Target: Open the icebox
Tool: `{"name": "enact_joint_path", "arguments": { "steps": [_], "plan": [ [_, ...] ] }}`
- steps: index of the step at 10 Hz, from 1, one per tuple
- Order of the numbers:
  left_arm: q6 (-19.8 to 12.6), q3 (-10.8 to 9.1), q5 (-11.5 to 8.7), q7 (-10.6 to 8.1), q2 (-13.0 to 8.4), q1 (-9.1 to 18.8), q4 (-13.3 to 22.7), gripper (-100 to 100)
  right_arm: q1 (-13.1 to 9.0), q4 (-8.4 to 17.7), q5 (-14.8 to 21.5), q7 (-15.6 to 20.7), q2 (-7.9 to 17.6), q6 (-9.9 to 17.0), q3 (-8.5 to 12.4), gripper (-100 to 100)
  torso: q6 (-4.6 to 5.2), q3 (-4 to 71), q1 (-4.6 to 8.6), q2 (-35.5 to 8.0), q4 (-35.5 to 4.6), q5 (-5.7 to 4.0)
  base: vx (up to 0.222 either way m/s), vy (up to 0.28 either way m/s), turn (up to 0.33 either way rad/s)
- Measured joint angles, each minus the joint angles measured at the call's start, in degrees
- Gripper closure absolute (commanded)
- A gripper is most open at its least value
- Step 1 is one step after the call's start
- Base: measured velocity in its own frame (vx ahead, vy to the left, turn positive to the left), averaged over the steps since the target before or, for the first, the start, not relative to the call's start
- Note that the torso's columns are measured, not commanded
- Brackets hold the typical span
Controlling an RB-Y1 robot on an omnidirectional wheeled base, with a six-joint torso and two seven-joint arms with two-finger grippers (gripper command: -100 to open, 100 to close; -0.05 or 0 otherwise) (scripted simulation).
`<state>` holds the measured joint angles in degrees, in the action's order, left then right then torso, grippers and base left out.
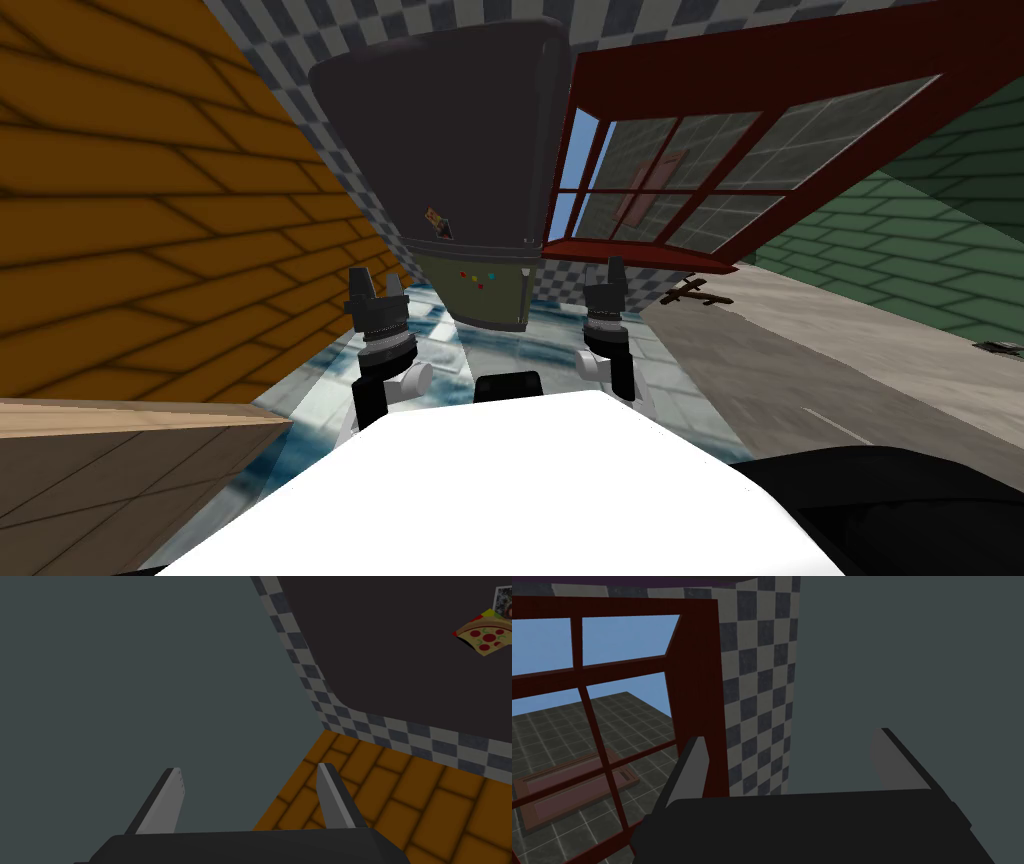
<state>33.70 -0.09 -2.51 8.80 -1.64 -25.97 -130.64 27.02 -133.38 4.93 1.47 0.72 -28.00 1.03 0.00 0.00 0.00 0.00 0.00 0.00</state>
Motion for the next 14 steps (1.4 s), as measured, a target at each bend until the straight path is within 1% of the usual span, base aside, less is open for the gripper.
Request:
{"name": "enact_joint_path", "arguments": {
  "steps": [1, 2, 9, 10, 11, 12, 14],
  "plan": [
    [0.0, 0.0, 0.0, 0.0, 0.0, 0.0, 0.0, 0, 0.0, 0.0, 0.0, 0.0, 0.0, 0.0, 0.0, 0, 0.0, 4.67, 0.0, -2.32, -2.35, 0.0, 0.0, 0.0, 0.0],
    [0.0, 0.0, 0.0, 0.0, 0.0, 0.0, 0.0, 0, 0.0, 0.0, 0.0, 0.0, 0.0, 0.0, 0.0, 0, 0.0, 12.0, 0.0, -5.97, -6.0, 0.0, 0.0, 0.0, 0.0],
    [0.01, 0.0, 0.0, 0.0, 0.0, 0.0, -0.02, 0, 0.0, -0.02, 0.0, 0.0, 0.0, -0.01, 0.0, 0, 0.0, 70.73, 0.0, -35.39, -35.37, 0.0, 0.0, 0.0, 0.0],
    [0.01, 0.0, 0.0, 0.0, 0.0, 0.0, -0.02, -100, 0.0, -0.02, 0.0, 0.0, 0.0, -0.01, 0.0, 0, 0.0, 79.19, 0.0, -39.62, -39.6, 0.0, 0.017, -0.02, 0.018],
    [0.1, 0.17, -0.08, -0.19, -0.93, 0.17, 0.26, -100, 0.01, 0.0, 0.0, 0.0, 0.0, 0.0, 0.0, 0, 0.0, 83.15, 0.05, -41.51, -41.48, -0.01, 0.024, -0.053, 0.035],
    [0.16, 0.45, -0.18, -0.52, -2.16, 0.56, 0.59, -100, 0.01, 0.01, 0.0, 0.0, -0.01, 0.0, 0.0, 0, 0.0, 84.29, 0.13, -42.03, -42.04, -0.03, 0.029, -0.078, 0.031],
    [-0.06, 1.01, -0.56, -1.53, -5.14, 2.19, 1.72, -100, 0.01, 0.01, 0.0, 0.0, -0.01, 0.0, -0.01, 0, 0.0, 84.6, 0.14, -42.21, -42.25, -0.04, 0.048, -0.108, 0.043]
  ]
}}
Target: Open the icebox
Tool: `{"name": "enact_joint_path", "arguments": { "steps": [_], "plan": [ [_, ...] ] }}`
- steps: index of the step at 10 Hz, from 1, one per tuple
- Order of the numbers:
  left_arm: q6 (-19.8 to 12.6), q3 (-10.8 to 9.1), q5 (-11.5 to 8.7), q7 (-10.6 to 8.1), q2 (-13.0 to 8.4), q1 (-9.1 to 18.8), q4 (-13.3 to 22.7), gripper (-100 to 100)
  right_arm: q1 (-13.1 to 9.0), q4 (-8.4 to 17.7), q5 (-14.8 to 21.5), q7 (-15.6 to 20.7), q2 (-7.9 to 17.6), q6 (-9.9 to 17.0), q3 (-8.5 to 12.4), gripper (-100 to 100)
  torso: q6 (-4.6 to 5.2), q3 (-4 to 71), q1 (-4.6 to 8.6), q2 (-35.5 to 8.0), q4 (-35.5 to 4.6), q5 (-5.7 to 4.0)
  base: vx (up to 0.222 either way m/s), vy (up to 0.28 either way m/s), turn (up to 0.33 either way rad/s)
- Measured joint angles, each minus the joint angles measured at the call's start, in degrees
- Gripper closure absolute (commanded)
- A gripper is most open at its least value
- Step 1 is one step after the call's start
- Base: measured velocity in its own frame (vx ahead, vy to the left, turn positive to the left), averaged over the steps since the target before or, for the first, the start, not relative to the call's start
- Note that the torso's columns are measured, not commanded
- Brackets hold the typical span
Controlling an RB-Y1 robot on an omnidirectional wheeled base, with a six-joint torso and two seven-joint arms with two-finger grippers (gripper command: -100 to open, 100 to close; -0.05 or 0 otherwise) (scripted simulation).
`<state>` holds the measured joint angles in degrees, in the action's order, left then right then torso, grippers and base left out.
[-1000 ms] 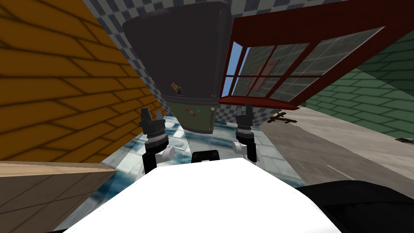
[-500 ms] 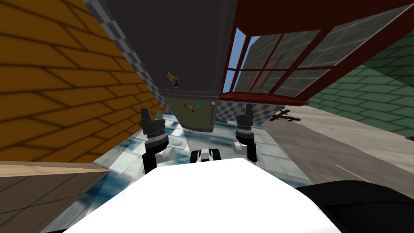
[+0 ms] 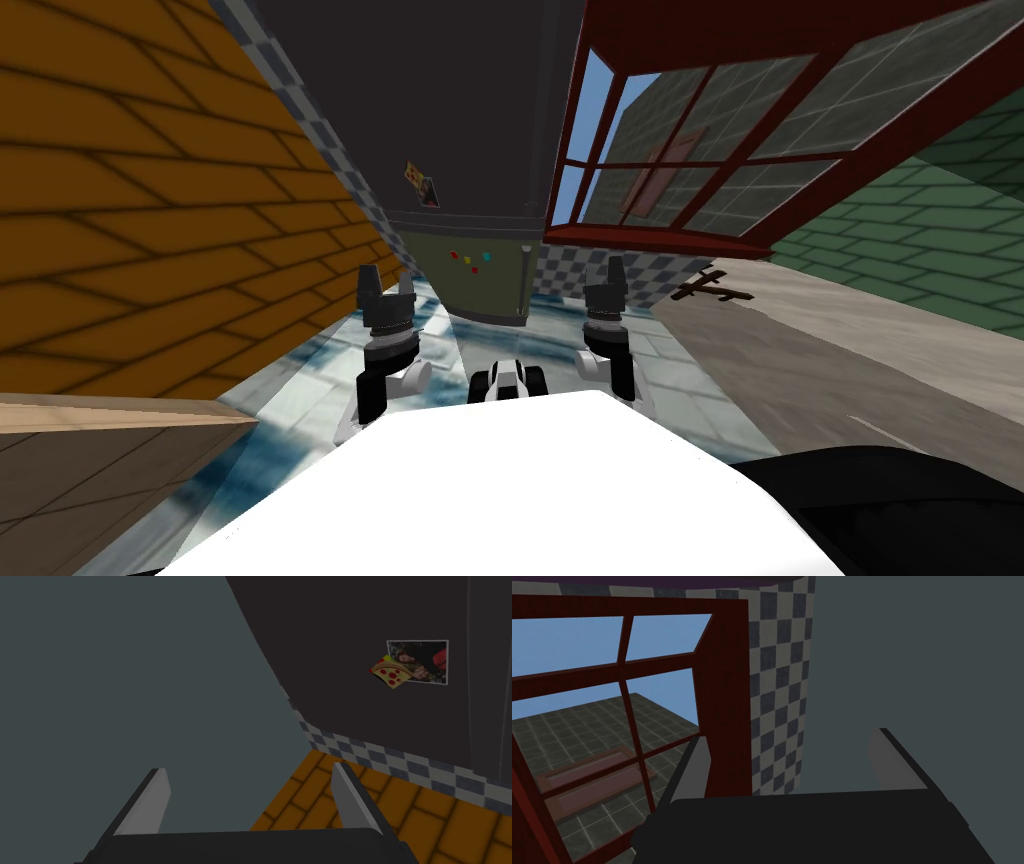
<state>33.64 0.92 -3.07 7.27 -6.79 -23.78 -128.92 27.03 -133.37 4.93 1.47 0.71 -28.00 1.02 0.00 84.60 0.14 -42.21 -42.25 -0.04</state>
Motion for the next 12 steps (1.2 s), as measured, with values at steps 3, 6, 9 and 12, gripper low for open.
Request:
{"name": "enact_joint_path", "arguments": {
  "steps": [3, 6, 9, 12],
  "plan": [
    [0.43, 1.68, -0.79, -2.31, -5.14, 2.14, 1.78, -100, 0.0, 0.0, 0.0, 0.0, 0.0, 0.0, 0.0, 0, 0.0, 0.0, -0.15, -0.04, -0.03, 0.05, 0.062, -0.104, 0.045],
    [0.58, 3.01, -1.5, -4.25, -9.47, 4.33, 3.26, -100, 0.0, 0.0, 0.0, 0.0, 0.0, 0.0, 0.0, 0, 0.0, -0.04, -0.09, -0.09, -0.05, 0.03, 0.045, -0.105, 0.043],
    [0.77, 4.44, -2.33, -6.51, -13.99, 6.89, 4.99, -100, 0.0, 0.0, 0.0, 0.0, 0.0, 0.0, 0.0, 0, 0.0, 0.03, -0.03, 0.01, -0.01, 0.02, 0.061, -0.118, 0.055],
    [1.56, 6.21, -3.13, -8.88, -18.51, 9.52, 7.28, -100, 0.01, 0.0, 0.0, 0.0, 0.0, 0.0, 0.0, 0, -0.01, 0.02, -0.03, 0.01, -0.02, 0.01, 0.07, -0.145, 0.057]
  ]
}}
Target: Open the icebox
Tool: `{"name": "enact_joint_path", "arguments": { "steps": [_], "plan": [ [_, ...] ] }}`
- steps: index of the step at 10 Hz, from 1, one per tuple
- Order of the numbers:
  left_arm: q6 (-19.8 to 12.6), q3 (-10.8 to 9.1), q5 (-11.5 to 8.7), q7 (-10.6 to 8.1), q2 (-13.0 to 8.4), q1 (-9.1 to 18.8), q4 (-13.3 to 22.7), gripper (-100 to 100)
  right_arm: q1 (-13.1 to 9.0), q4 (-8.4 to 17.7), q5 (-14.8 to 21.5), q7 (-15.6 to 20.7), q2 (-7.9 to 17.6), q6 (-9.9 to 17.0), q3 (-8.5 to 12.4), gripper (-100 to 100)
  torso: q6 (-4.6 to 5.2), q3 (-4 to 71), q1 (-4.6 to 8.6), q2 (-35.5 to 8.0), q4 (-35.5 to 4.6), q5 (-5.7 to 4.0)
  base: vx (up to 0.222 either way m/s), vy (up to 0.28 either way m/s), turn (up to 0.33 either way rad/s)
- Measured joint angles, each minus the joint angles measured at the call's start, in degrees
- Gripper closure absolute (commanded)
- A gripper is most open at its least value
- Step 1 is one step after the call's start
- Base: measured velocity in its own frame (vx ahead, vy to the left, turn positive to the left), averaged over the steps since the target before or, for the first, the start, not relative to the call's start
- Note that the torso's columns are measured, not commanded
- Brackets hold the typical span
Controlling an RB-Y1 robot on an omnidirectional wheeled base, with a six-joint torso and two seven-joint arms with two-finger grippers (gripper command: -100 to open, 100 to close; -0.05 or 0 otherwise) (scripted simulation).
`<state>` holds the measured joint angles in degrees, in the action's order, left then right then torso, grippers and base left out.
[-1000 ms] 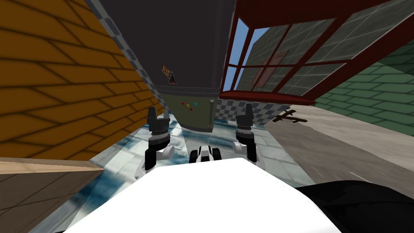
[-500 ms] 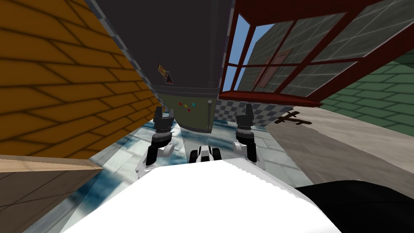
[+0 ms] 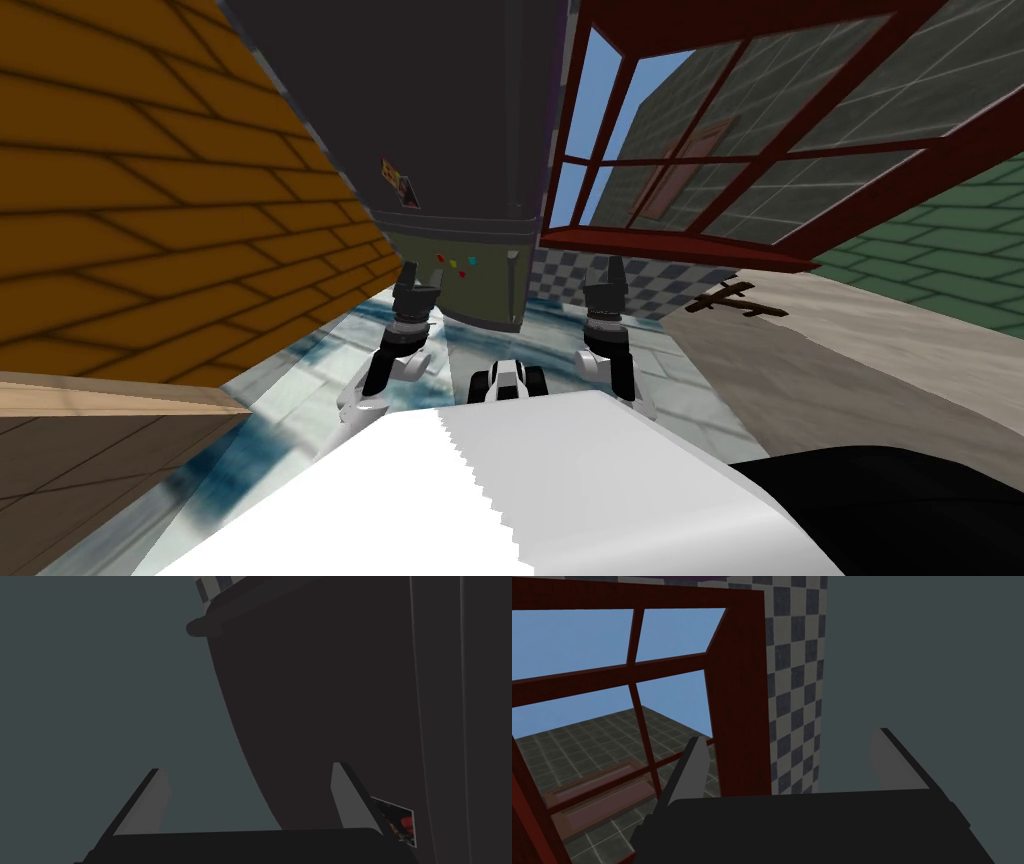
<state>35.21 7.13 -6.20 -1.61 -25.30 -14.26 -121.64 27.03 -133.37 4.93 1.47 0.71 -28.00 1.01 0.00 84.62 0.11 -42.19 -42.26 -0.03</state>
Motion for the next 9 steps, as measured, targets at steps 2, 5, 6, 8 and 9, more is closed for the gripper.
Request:
{"name": "enact_joint_path", "arguments": {
  "steps": [2, 5, 6, 8, 9],
  "plan": [
    [0.32, 0.9, -0.56, -1.56, -3.27, 1.6, 1.27, -100, -0.01, 0.0, 0.0, 0.0, 0.01, 0.0, 0.0, 0, 0.0, -0.11, -0.22, -0.2, -0.05, 0.07, 0.026, -0.099, 0.04],
    [0.47, 2.23, -1.16, -3.38, -7.28, 3.56, 2.47, -100, -0.01, 0.0, 0.0, 0.0, 0.01, 0.0, 0.0, 0, 0.01, -0.04, -0.07, -0.08, -0.01, 0.02, 0.051, -0.113, 0.049],
    [0.61, 2.7, -1.57, -4.3, -9.08, 4.56, 3.19, -100, 0.0, 0.0, 0.0, 0.0, 0.0, 0.0, 0.0, 0, 0.0, 0.02, 0.04, 0.02, 0.01, -0.01, 0.055, -0.106, 0.043],
    [0.8, 3.66, -2.08, -5.76, -12.06, 6.19, 4.38, -100, 0.0, 0.0, 0.0, 0.0, 0.01, 0.0, 0.0, 0, 0.0, -0.05, -0.1, -0.09, -0.02, 0.04, 0.044, -0.111, 0.051],
    [0.78, 4.02, -2.25, -6.34, -13.3, 6.72, 4.67, -100, -0.01, 0.0, 0.0, 0.0, 0.01, 0.0, 0.01, 0, 0.01, -0.09, -0.18, -0.15, -0.04, 0.05, 0.046, -0.13, 0.044]
  ]
}}
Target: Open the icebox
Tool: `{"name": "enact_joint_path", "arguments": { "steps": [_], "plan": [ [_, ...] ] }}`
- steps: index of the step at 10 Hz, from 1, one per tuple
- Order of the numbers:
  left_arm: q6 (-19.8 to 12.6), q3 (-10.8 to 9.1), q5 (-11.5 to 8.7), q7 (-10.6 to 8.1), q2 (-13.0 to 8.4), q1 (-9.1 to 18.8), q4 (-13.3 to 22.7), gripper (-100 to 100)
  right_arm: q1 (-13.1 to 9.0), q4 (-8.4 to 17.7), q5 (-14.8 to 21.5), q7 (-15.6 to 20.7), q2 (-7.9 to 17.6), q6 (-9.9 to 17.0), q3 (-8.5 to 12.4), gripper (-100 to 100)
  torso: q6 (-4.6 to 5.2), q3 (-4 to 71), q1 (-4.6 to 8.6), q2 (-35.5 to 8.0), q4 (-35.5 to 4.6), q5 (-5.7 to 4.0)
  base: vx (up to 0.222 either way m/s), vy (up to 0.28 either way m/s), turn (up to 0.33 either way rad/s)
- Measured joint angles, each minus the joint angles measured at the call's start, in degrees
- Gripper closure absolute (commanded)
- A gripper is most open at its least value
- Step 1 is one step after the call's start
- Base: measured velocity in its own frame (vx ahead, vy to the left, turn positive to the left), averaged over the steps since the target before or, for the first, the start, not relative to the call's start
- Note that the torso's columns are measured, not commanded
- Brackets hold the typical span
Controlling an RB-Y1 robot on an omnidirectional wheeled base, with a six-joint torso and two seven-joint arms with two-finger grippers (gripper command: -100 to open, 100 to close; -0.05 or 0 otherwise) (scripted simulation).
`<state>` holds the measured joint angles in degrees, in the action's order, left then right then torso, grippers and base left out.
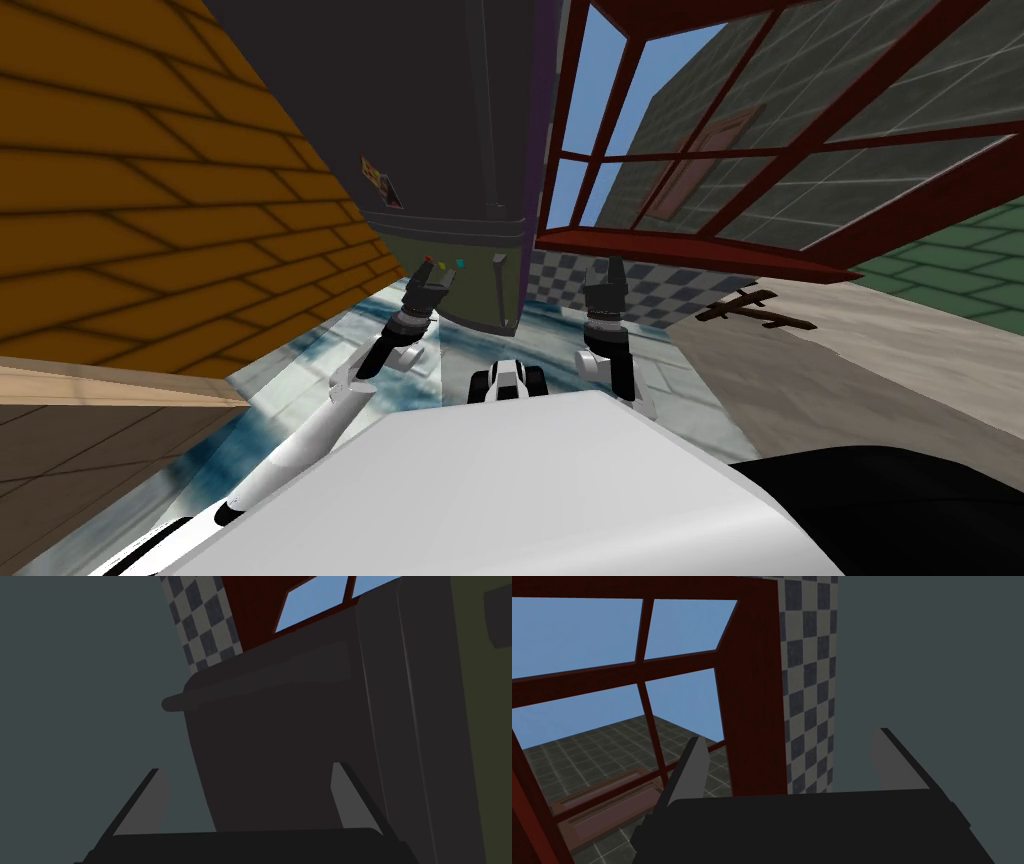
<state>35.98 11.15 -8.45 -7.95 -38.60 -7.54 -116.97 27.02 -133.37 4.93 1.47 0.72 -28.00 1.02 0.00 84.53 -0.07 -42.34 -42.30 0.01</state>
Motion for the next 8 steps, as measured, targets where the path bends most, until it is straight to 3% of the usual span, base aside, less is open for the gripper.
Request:
{"name": "enact_joint_path", "arguments": {
  "steps": [8],
  "plan": [
    [0.79, 4.03, -2.09, -6.02, -12.59, 6.76, 5.8, -100, 0.0, 0.0, 0.0, 0.0, 0.0, 0.0, 0.0, 0, 0.0, 0.02, 0.07, 0.02, 0.01, -0.02, 0.044, -0.123, 0.05]
  ]
}}
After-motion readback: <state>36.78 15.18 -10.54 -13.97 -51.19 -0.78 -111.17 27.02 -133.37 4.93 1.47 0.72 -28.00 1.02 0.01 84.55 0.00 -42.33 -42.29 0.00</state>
